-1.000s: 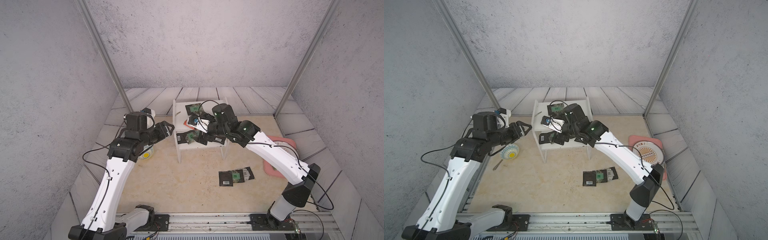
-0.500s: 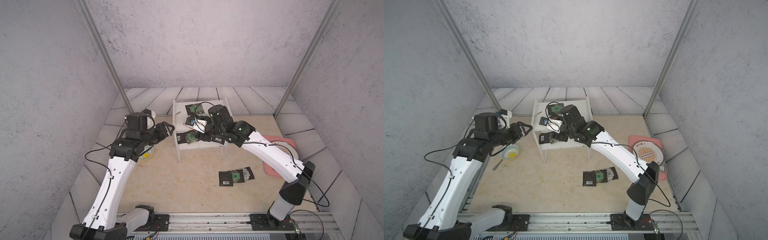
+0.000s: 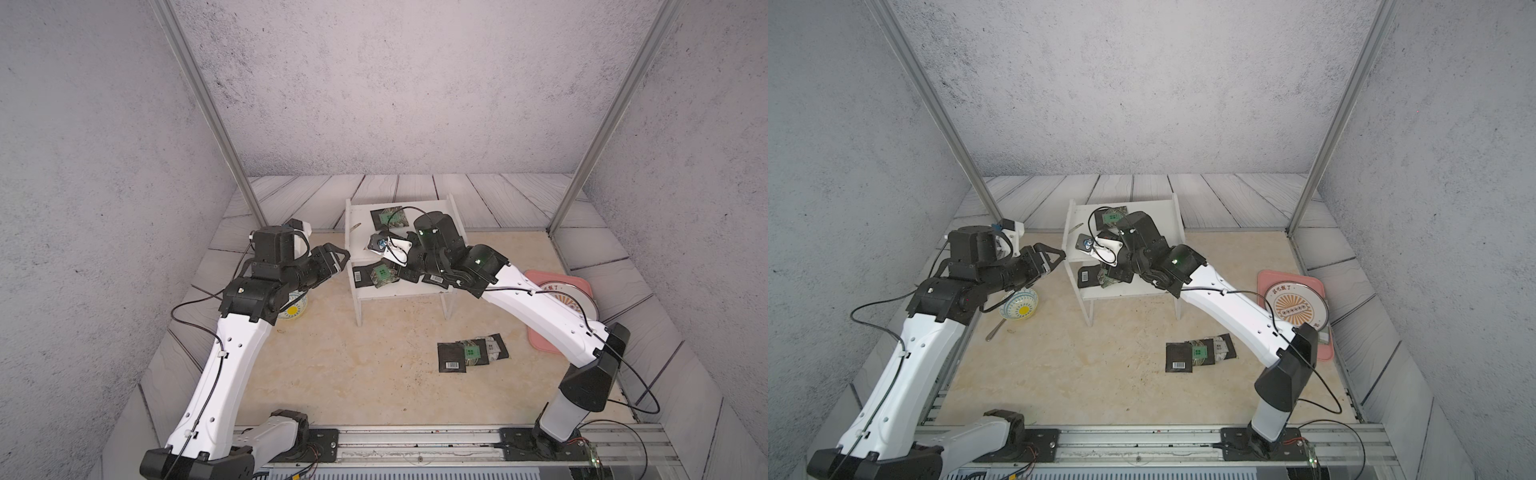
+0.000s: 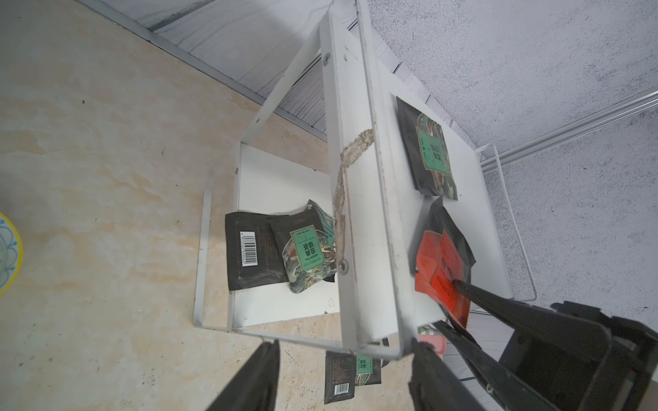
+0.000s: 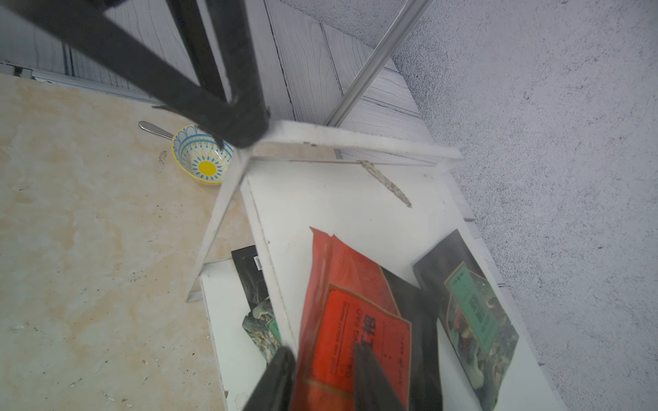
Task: Remove the tea bags from the shelf
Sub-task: Pick up the tea bag from the shelf.
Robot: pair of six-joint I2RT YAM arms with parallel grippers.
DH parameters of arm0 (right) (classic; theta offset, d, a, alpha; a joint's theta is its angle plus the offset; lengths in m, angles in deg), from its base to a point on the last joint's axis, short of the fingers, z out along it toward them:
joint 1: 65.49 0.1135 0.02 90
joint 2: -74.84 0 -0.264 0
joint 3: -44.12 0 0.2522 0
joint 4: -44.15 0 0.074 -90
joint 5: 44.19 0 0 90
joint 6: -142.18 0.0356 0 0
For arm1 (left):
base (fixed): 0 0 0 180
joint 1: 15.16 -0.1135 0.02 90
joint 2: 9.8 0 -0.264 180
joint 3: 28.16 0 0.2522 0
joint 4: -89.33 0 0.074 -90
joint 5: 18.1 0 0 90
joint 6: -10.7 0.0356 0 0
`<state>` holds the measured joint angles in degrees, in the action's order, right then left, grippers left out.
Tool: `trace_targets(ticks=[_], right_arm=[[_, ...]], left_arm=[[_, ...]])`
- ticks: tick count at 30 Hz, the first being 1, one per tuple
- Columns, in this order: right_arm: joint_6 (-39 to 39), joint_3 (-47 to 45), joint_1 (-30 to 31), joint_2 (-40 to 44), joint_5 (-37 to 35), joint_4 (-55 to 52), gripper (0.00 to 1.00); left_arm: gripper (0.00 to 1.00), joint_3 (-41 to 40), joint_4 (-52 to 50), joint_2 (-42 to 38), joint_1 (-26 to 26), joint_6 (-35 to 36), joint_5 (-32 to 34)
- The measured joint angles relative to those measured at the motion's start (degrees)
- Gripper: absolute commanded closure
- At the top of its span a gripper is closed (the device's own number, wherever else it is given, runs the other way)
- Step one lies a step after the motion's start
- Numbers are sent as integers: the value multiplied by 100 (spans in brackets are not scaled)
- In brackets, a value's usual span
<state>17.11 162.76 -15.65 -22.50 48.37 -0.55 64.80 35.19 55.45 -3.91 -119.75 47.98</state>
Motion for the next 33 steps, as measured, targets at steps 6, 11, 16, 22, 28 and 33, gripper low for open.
trace_targets(ticks=[6,11,16,22,28,33], right_arm=[[46,-85,42,107,-74,35,83],[81,-153,63,208,-116,15,93],[133,-236,79,356,-144,-83,96],[275,-321,111,592,-179,-208,96],[684,-398,127,1119,-96,-282,96],[1172,-691,136,1912,133,-291,96]], left_arm=[[38,-24,35,-2,0,-33,-44],[38,-26,35,-2,0,-59,-61],[38,-31,37,-2,0,-70,-79],[38,-31,35,-9,0,-79,-74],[39,-33,33,-20,-24,-79,-72],[39,-116,33,-98,-37,-76,-50]])
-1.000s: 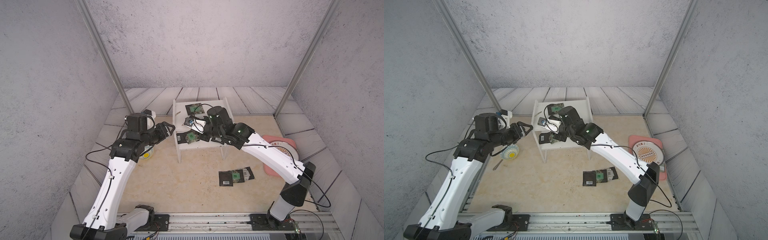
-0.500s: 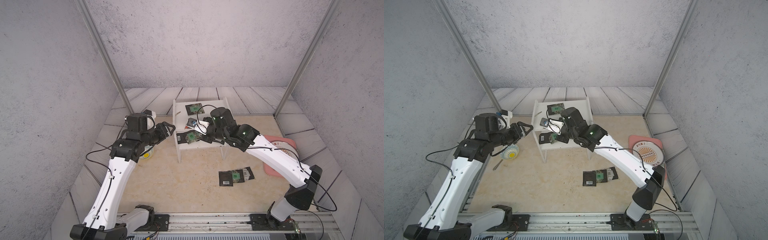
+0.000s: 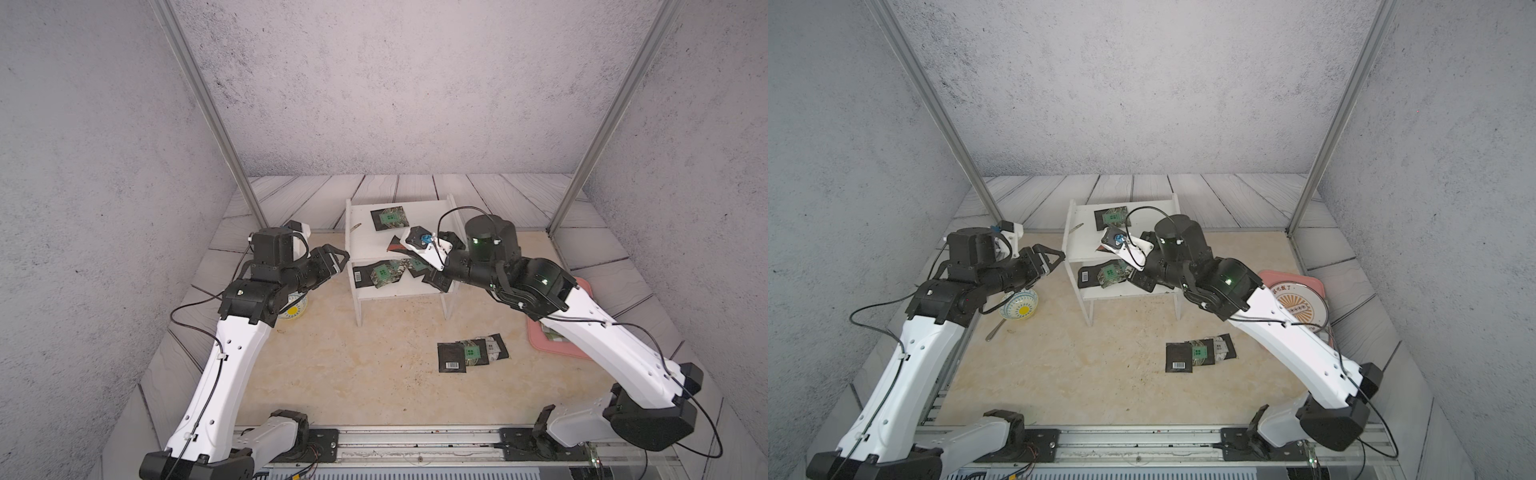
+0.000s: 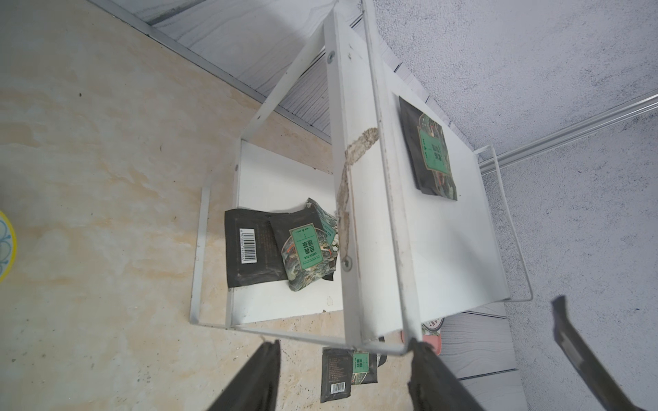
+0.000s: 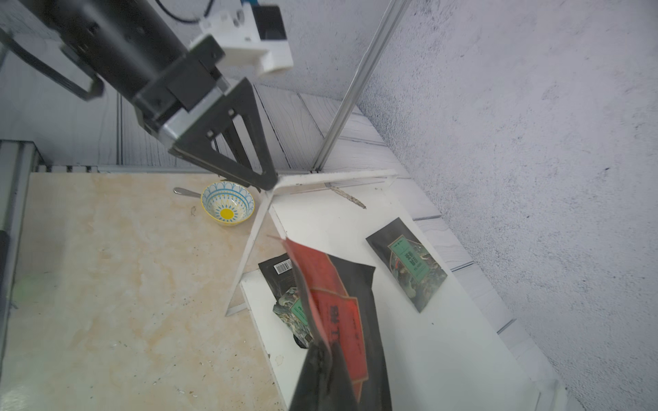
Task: Remove the tea bags from the shelf
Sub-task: Pick up the tea bag from the shelf, then place the tea bag at the center of the board.
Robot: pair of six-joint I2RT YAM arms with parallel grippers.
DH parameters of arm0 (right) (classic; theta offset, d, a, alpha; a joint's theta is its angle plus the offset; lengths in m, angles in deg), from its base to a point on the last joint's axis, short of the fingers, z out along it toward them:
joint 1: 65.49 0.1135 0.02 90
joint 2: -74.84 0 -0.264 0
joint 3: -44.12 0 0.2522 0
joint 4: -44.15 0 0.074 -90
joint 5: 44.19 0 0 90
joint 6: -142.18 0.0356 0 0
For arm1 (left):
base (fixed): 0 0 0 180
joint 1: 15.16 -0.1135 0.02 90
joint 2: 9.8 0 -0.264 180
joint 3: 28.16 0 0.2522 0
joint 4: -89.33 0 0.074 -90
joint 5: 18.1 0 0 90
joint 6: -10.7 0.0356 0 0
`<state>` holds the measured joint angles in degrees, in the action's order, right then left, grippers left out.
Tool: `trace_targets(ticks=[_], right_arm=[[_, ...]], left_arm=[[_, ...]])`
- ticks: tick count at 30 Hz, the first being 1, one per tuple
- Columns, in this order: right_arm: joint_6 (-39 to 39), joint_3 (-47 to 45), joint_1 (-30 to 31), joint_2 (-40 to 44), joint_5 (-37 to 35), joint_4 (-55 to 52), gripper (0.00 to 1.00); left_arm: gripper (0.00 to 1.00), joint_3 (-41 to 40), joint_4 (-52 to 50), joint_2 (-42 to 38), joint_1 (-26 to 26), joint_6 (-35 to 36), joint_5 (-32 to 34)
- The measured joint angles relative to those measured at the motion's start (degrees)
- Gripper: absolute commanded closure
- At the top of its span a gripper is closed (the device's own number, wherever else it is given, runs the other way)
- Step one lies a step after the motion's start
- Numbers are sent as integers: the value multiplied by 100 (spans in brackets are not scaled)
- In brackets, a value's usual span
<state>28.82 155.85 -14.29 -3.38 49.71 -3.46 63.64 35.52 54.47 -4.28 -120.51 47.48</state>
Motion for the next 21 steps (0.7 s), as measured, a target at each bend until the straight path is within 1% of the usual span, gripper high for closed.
trace_targets(ticks=[6,8,13,16,21], right_arm=[[837,-612,0,798,496,15,96],[1117,-931,0,1005,599,33,96],[1801,-2068,0,1532,708,44,96],[2044,-2732,2,1714,702,17,96],[2188,-3751,44,1902,634,28,96]], left_arm=[[39,-190,-26,-125,0,9,11],[39,-264,-52,-164,-2,26,17],[38,-621,-103,-404,-20,70,24],[38,-813,-138,-529,-22,92,22],[39,-1104,-175,-660,-22,90,24]])
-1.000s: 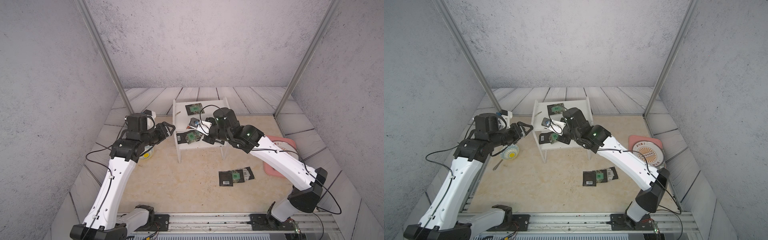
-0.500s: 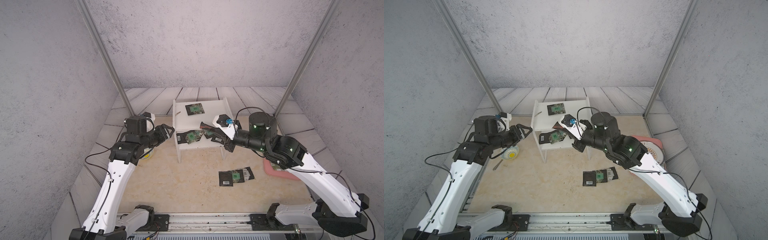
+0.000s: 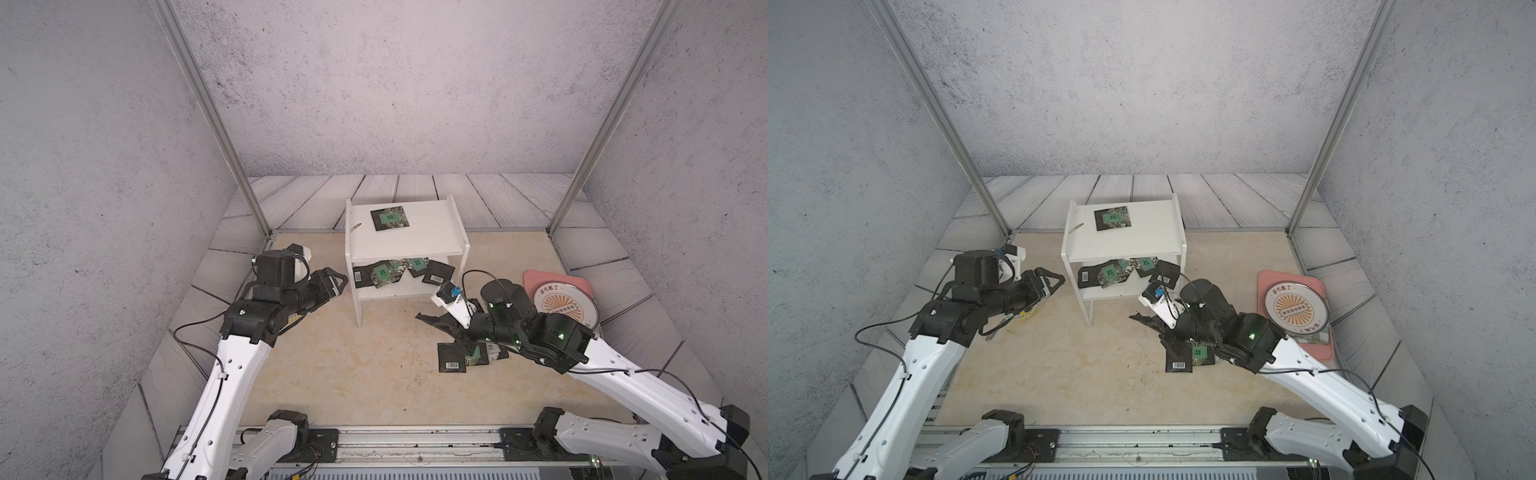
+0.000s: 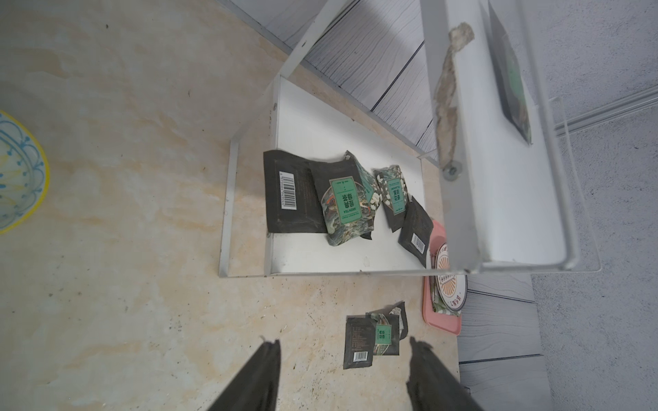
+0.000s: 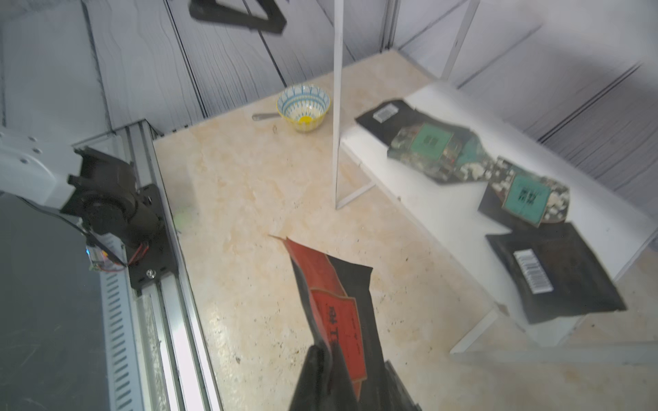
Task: Remove the tea bags from the shelf
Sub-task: Place the tea bag at the center of the board.
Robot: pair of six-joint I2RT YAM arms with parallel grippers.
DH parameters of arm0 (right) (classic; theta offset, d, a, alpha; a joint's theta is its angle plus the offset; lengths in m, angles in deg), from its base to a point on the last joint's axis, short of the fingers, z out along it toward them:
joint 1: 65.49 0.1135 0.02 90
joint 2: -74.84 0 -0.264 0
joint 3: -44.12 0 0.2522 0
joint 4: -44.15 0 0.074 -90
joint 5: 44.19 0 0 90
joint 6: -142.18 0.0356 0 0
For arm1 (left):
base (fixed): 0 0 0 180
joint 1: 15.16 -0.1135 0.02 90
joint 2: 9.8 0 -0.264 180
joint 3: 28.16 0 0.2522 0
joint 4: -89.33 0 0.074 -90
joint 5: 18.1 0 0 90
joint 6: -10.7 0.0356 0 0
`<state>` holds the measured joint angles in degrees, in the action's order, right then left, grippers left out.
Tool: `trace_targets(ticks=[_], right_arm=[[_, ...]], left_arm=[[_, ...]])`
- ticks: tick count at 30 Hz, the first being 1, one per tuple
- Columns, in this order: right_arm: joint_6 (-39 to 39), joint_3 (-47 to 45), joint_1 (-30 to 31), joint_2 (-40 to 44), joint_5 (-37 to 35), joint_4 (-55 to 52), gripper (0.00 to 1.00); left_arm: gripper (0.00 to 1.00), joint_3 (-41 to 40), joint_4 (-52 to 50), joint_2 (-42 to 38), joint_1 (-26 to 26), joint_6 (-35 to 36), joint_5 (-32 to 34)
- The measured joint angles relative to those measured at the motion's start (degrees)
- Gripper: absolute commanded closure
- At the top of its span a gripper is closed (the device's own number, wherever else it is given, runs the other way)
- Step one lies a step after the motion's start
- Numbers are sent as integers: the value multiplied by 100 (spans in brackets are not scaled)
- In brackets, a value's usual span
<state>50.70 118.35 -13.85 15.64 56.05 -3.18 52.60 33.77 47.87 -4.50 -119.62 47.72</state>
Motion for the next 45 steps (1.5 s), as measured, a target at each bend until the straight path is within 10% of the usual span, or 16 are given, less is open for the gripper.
trace_targets(ticks=[12,45], right_arm=[[153,-1565,92,-245,-748,861,96],[1010,-1821,767,-2159,-2092,1757,74]], left_arm=[[39,-326,0,-140,-2,-24,42],[40,-568,90,-166,-4,-68,42]])
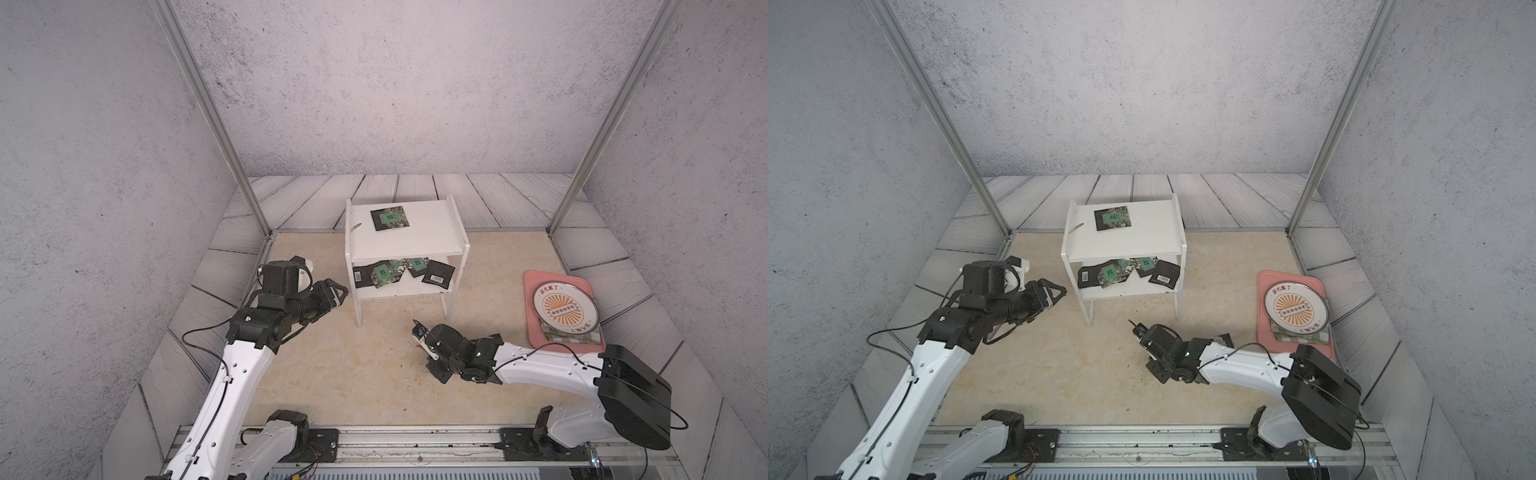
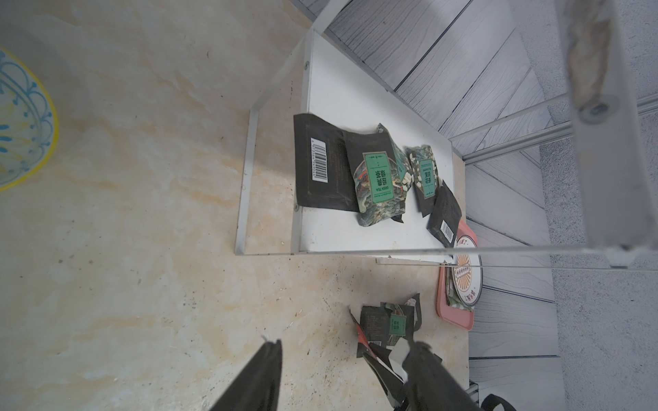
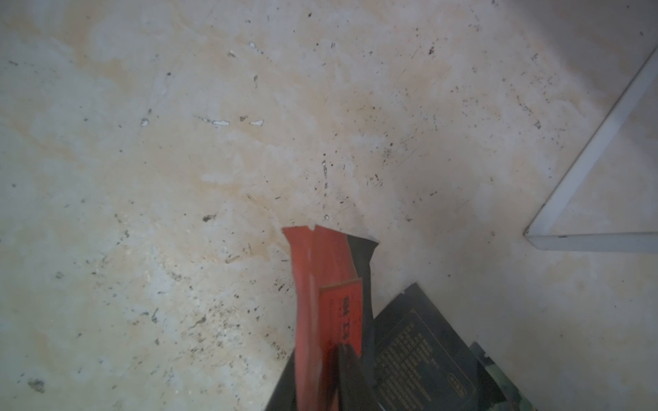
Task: Remove the tea bags from the shelf
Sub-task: Place the tea bag at the center of the board.
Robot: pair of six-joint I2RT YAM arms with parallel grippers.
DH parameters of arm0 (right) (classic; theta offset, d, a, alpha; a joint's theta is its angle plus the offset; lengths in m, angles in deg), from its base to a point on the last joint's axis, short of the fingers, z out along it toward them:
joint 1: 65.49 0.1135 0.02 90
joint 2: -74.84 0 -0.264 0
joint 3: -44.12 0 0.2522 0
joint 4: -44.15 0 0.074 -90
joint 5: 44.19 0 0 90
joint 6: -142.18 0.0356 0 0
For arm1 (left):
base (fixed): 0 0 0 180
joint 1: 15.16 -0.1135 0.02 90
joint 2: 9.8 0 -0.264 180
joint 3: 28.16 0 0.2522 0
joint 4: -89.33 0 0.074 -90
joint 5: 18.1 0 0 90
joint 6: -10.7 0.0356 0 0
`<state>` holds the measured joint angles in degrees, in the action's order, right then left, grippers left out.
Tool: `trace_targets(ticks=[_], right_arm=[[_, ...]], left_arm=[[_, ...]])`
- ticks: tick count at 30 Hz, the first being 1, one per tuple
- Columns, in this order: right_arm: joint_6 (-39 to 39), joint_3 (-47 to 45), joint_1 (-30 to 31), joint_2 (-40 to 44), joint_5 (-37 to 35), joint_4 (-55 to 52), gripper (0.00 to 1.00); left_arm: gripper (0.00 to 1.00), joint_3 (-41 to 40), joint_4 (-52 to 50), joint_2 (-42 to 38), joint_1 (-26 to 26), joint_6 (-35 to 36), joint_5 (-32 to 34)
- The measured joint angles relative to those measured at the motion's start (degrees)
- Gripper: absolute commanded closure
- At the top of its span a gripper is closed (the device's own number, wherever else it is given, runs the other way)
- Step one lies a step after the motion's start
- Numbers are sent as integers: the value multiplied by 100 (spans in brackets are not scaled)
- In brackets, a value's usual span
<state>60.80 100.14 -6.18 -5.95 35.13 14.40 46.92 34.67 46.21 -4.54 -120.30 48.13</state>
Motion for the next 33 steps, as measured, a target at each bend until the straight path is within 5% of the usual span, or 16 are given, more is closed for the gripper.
trace_targets(ticks=[12,24,33], right_arm=[[111,11,157,0,0,-96,49],[79,446,240,144,68,-540,42],[-66,1858,240,844,39,-1401,33]], left_arm=[[40,-61,28,0,0,0,-2],[40,-70,39,0,0,2,-2],[39,431,-184,0,0,199,17]])
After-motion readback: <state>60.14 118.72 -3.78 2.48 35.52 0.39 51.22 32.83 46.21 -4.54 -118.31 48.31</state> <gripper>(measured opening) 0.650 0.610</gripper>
